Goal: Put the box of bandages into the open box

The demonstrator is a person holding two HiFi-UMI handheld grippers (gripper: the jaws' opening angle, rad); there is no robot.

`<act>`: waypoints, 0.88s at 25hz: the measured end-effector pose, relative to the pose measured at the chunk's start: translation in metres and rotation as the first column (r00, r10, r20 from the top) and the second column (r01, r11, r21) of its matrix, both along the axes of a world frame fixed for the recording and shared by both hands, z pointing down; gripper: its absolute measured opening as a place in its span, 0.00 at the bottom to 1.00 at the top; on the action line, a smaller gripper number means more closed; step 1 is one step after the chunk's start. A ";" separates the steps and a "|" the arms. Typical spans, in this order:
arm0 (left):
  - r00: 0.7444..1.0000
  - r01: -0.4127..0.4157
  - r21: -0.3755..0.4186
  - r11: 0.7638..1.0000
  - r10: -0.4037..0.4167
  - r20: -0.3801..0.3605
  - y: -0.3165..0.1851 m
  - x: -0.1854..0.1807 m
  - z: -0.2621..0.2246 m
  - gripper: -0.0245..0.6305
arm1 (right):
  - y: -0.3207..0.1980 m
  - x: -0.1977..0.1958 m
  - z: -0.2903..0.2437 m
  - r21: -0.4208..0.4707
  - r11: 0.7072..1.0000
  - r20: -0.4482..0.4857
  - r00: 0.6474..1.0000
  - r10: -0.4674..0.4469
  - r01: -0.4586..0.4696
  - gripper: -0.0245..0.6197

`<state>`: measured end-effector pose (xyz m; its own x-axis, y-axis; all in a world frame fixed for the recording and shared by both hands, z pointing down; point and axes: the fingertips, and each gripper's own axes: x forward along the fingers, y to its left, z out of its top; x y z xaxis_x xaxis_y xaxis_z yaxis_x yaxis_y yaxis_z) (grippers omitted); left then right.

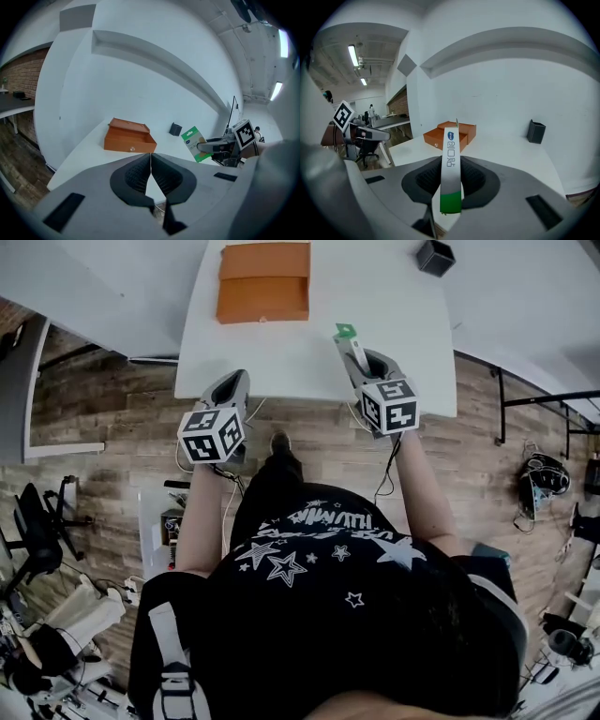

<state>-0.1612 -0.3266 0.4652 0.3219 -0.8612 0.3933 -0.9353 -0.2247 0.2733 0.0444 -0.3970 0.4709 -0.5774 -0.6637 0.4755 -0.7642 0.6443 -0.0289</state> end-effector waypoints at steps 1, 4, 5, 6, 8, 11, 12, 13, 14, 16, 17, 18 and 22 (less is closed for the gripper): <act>1.000 -0.003 -0.003 1.000 0.003 0.001 -0.015 -0.007 0.000 0.07 | -0.014 -0.010 -0.001 0.002 1.000 -0.005 1.000 -0.009 0.009 0.21; 1.000 -0.012 -0.010 1.000 0.012 0.001 -0.057 -0.029 0.001 0.07 | -0.056 -0.041 -0.004 0.002 0.999 -0.021 0.999 -0.038 0.039 0.21; 1.000 -0.011 -0.012 1.000 0.011 -0.002 -0.069 -0.037 0.000 0.07 | -0.068 -0.051 -0.004 0.000 0.999 -0.027 0.999 -0.046 0.046 0.21; 1.000 -0.010 -0.012 1.000 0.009 -0.005 -0.081 -0.046 0.000 0.07 | -0.080 -0.062 -0.004 -0.001 0.999 -0.032 0.998 -0.053 0.053 0.21; 1.000 -0.005 -0.014 1.000 0.005 -0.014 -0.106 -0.068 0.005 0.07 | -0.104 -0.087 0.001 -0.008 0.998 -0.040 0.997 -0.068 0.068 0.21; 1.000 -0.005 -0.022 1.000 0.004 -0.022 -0.153 -0.107 0.027 0.07 | -0.151 -0.134 0.026 -0.023 0.995 -0.058 0.994 -0.096 0.095 0.21; 1.000 -0.005 -0.023 1.000 0.004 -0.023 -0.164 -0.116 0.031 0.07 | -0.162 -0.147 0.031 -0.025 0.994 -0.064 0.992 -0.104 0.103 0.21; 1.000 -0.003 -0.022 1.000 0.003 -0.024 -0.170 -0.123 0.031 0.07 | -0.168 -0.156 0.032 -0.025 0.994 -0.071 0.991 -0.113 0.111 0.21; 1.000 0.000 -0.019 1.000 0.000 -0.026 -0.174 -0.128 0.028 0.07 | -0.173 -0.165 0.030 -0.023 0.992 -0.078 0.989 -0.122 0.120 0.21; 1.000 0.009 -0.012 1.000 -0.009 -0.029 -0.182 -0.138 0.021 0.07 | -0.182 -0.179 0.026 -0.022 0.989 -0.095 0.985 -0.146 0.145 0.21; 1.000 0.013 -0.009 1.000 -0.014 -0.028 -0.187 -0.141 0.017 0.07 | -0.187 -0.185 0.024 -0.022 0.987 -0.106 0.981 -0.160 0.159 0.21; 1.000 0.016 -0.006 1.000 -0.017 -0.025 -0.191 -0.143 0.013 0.07 | -0.192 -0.190 0.023 -0.023 0.985 -0.117 0.978 -0.174 0.173 0.21; 0.999 0.026 -0.013 1.000 -0.027 -0.024 -0.212 -0.155 0.012 0.07 | -0.217 -0.215 0.029 -0.039 0.970 -0.163 0.956 -0.244 0.241 0.21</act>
<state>-0.3160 -0.5390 0.4773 0.3087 -0.8647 0.3962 -0.9338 -0.1964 0.2989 -0.1706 -0.6137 0.4996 -0.6319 -0.5036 0.5891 -0.5803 0.8113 0.0711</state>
